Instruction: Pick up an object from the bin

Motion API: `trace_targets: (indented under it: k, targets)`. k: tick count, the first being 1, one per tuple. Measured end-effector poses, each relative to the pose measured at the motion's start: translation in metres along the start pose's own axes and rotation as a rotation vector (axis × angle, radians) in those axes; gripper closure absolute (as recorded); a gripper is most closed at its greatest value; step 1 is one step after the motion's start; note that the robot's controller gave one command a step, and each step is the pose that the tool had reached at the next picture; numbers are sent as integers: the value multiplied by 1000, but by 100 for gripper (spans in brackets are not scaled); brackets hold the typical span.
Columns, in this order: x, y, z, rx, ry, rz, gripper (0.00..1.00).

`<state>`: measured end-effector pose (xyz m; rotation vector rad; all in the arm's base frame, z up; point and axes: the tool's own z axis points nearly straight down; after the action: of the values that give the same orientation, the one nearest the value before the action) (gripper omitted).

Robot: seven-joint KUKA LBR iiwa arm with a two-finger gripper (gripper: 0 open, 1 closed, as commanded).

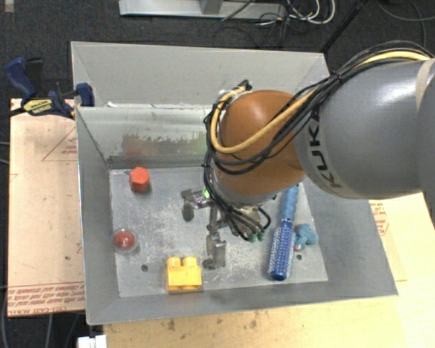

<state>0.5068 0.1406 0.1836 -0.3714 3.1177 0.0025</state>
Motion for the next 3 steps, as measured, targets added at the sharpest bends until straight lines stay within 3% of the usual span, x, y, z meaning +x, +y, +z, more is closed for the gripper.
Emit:
trace_targets:
  k: [1, 2, 3]
  targets:
    - [13, -1, 92, 0, 10, -50, 0]
    - [15, 20, 110, 3, -14, -249, 0]
    - [13, 20, 109, 1, -25, -245, 100]
